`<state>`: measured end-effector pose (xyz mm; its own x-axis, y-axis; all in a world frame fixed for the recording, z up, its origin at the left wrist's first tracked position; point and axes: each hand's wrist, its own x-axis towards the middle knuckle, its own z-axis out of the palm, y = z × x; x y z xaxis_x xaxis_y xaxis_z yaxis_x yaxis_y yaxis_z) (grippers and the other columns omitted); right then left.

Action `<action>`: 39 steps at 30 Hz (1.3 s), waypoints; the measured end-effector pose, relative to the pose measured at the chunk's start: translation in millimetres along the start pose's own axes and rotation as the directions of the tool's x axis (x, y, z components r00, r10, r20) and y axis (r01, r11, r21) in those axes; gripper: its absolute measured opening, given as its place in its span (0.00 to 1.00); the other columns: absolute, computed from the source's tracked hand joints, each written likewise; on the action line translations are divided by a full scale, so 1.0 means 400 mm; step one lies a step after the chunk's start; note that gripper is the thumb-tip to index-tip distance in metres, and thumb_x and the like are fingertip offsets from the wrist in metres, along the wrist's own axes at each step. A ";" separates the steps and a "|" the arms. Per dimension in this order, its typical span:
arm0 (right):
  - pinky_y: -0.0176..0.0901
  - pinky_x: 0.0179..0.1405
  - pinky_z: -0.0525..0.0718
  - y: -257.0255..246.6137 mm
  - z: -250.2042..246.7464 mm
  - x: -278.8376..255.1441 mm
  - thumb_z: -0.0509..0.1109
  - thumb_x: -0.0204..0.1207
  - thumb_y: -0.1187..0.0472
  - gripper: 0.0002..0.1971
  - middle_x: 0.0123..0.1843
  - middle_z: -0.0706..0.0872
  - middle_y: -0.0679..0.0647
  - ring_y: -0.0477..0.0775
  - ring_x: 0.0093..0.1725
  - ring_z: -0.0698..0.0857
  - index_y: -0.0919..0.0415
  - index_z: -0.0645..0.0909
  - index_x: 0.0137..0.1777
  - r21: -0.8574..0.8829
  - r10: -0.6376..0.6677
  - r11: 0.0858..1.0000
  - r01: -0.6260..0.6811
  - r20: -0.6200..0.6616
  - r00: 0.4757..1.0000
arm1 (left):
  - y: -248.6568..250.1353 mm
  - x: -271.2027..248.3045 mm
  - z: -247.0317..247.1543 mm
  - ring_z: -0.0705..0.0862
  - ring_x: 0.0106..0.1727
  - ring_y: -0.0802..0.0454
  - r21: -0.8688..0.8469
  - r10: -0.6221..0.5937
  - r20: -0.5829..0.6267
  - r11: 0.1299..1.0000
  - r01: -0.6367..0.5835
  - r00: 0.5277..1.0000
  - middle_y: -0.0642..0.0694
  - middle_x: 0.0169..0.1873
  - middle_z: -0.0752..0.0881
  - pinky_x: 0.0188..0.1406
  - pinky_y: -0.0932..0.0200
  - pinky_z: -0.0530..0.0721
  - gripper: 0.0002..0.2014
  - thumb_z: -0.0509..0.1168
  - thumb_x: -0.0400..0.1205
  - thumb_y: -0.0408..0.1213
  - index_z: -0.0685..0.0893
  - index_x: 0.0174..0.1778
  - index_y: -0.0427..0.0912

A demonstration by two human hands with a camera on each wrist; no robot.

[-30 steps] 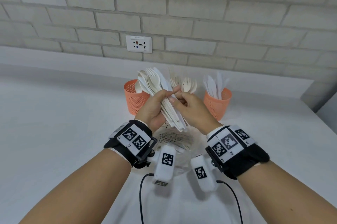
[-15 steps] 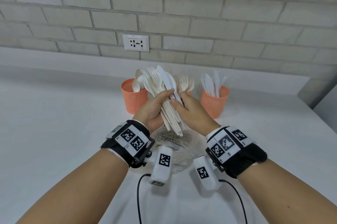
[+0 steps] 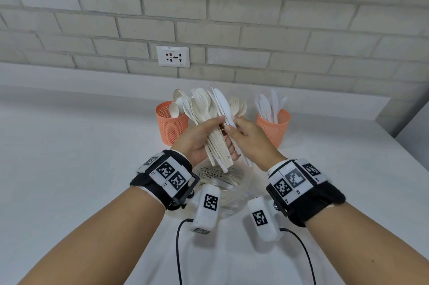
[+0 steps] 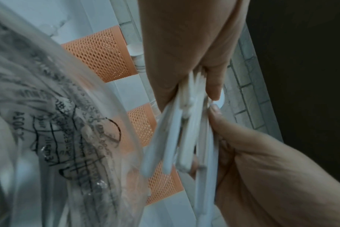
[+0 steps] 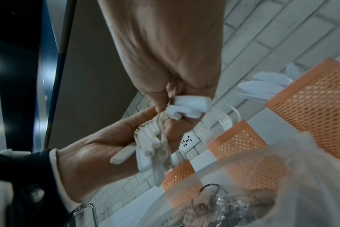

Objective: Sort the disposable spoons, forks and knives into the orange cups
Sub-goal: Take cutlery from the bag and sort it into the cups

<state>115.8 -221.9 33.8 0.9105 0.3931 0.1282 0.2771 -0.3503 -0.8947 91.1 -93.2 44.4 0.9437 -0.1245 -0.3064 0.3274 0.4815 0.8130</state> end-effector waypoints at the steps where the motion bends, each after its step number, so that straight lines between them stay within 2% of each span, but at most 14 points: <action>1: 0.44 0.24 0.82 -0.001 -0.003 -0.001 0.57 0.85 0.60 0.08 0.32 0.82 0.57 0.54 0.26 0.82 0.63 0.76 0.52 0.004 0.000 1.000 0.000 0.004 1.000 | 0.001 0.001 0.001 0.81 0.35 0.45 0.004 -0.010 -0.012 1.000 0.010 1.000 0.39 0.35 0.80 0.36 0.48 0.88 0.09 0.62 0.82 0.36 0.82 0.44 0.34; 4: 0.41 0.23 0.84 -0.006 -0.008 -0.006 0.53 0.86 0.61 0.10 0.32 0.82 0.55 0.54 0.26 0.83 0.62 0.75 0.50 -0.085 -0.016 0.996 0.015 -0.006 1.000 | 0.001 0.011 0.006 0.83 0.35 0.46 0.017 -0.018 -0.063 1.000 0.019 0.998 0.41 0.32 0.82 0.46 0.47 0.86 0.07 0.64 0.81 0.35 0.81 0.40 0.35; 6: 0.36 0.22 0.82 -0.010 -0.018 -0.004 0.51 0.86 0.63 0.09 0.34 0.81 0.54 0.51 0.27 0.82 0.62 0.72 0.50 -0.153 -0.014 0.988 0.007 -0.047 0.999 | 0.000 0.015 0.015 0.85 0.31 0.48 -0.013 -0.020 -0.060 1.000 0.019 0.998 0.42 0.28 0.85 0.36 0.52 0.88 0.10 0.61 0.82 0.33 0.80 0.35 0.35; 12: 0.47 0.45 0.82 -0.007 -0.142 0.057 0.51 0.84 0.68 0.06 0.46 0.80 0.56 0.54 0.42 0.80 0.63 0.70 0.51 -0.214 -0.090 0.976 0.029 -0.280 0.956 | -0.002 0.047 0.022 0.83 0.24 0.58 0.015 0.047 -0.051 0.999 -0.046 0.998 0.48 0.21 0.83 0.37 0.63 0.85 0.12 0.59 0.84 0.34 0.79 0.35 0.38; 15: 0.35 0.40 0.77 0.022 -0.218 0.109 0.49 0.85 0.66 0.09 0.53 0.81 0.59 0.53 0.49 0.78 0.66 0.71 0.55 -0.219 -0.123 0.975 0.038 -0.391 0.912 | 0.000 0.047 0.036 0.82 0.24 0.57 0.038 0.041 0.003 0.998 -0.041 0.999 0.48 0.21 0.82 0.36 0.62 0.84 0.13 0.60 0.84 0.35 0.78 0.33 0.39; 19: 0.39 0.38 0.74 0.078 -0.248 0.161 0.48 0.86 0.64 0.13 0.62 0.81 0.62 0.58 0.58 0.80 0.67 0.70 0.64 -0.140 -0.039 0.990 -0.027 -0.446 0.894 | -0.004 0.046 0.059 0.84 0.28 0.56 0.070 0.052 0.045 0.996 -0.055 0.998 0.48 0.25 0.83 0.38 0.62 0.86 0.12 0.60 0.84 0.34 0.78 0.34 0.38; 23: 0.44 0.48 0.74 0.156 -0.237 0.194 0.51 0.84 0.64 0.14 0.60 0.82 0.69 0.66 0.59 0.81 0.71 0.74 0.60 -0.331 0.109 0.918 -0.220 -0.322 0.940 | -0.001 0.046 0.063 0.83 0.28 0.57 0.102 0.047 0.073 0.993 -0.054 0.996 0.50 0.24 0.82 0.42 0.61 0.85 0.13 0.59 0.84 0.36 0.79 0.34 0.39; 27: 0.46 0.47 0.73 0.173 -0.244 0.203 0.56 0.79 0.65 0.11 0.53 0.83 0.68 0.63 0.51 0.80 0.69 0.78 0.48 -0.459 0.232 0.827 -0.324 -0.246 0.941 | 0.002 0.044 0.060 0.78 0.25 0.57 0.066 0.076 0.111 0.994 -0.084 0.991 0.50 0.22 0.77 0.41 0.61 0.79 0.13 0.59 0.84 0.34 0.79 0.33 0.41; 28: 0.45 0.48 0.73 0.165 -0.246 0.203 0.56 0.79 0.66 0.09 0.53 0.81 0.66 0.63 0.53 0.80 0.68 0.78 0.49 -0.469 0.271 0.812 -0.349 -0.226 0.936 | 0.001 0.046 0.061 0.78 0.25 0.57 0.058 0.077 0.112 0.995 -0.084 0.991 0.50 0.22 0.77 0.40 0.61 0.80 0.12 0.59 0.84 0.34 0.79 0.34 0.41; 30: 0.48 0.58 0.75 0.143 -0.251 0.201 0.60 0.78 0.66 0.16 0.62 0.77 0.65 0.64 0.64 0.77 0.69 0.73 0.64 -0.469 0.304 0.807 -0.359 -0.192 0.933 | -0.001 0.050 0.060 0.80 0.26 0.57 0.057 0.069 0.108 0.996 -0.075 0.992 0.49 0.23 0.79 0.38 0.62 0.84 0.11 0.59 0.84 0.32 0.78 0.35 0.40; 32: 0.52 0.69 0.72 0.110 -0.256 0.194 0.64 0.75 0.67 0.27 0.71 0.70 0.66 0.65 0.71 0.72 0.70 0.65 0.74 -0.466 0.147 0.848 -0.253 -0.251 0.957 | -0.004 0.057 0.058 0.83 0.28 0.57 0.069 0.072 0.099 0.995 -0.079 0.993 0.48 0.24 0.82 0.38 0.62 0.86 0.09 0.60 0.83 0.31 0.80 0.37 0.38; 35: 0.45 0.64 0.74 0.033 -0.240 0.157 0.68 0.72 0.69 0.23 0.64 0.75 0.65 0.58 0.61 0.76 0.68 0.72 0.68 -0.465 -0.219 0.884 0.039 -0.341 0.914 | -0.005 0.066 0.065 0.81 0.26 0.57 0.102 0.105 0.058 0.989 -0.110 0.993 0.49 0.23 0.81 0.38 0.62 0.84 0.10 0.61 0.83 0.33 0.80 0.35 0.38; 37: 0.38 0.52 0.78 -0.022 -0.208 0.117 0.71 0.73 0.65 0.17 0.53 0.80 0.60 0.49 0.47 0.78 0.64 0.78 0.62 -0.371 -0.238 0.915 0.158 -0.180 0.955 | -0.005 0.073 0.069 0.81 0.28 0.56 0.110 0.141 0.004 0.984 -0.140 0.990 0.49 0.25 0.82 0.38 0.62 0.83 0.12 0.62 0.83 0.40 0.80 0.37 0.38; 39: 0.34 0.43 0.78 -0.058 -0.164 0.069 0.72 0.74 0.54 0.19 0.51 0.82 0.53 0.45 0.45 0.80 0.59 0.77 0.63 -0.363 -0.121 0.920 0.146 0.091 0.989 | -0.005 0.082 0.066 0.86 0.40 0.52 0.096 0.168 -0.049 0.982 -0.162 0.985 0.43 0.39 0.86 0.46 0.58 0.85 0.18 0.61 0.82 0.49 0.81 0.50 0.34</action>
<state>154.7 -258.6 86.0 0.8387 0.5082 0.1958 0.4992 -0.5736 -0.6495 122.6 -121.2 45.7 0.9819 0.0004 -0.1895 0.1727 0.4095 0.8958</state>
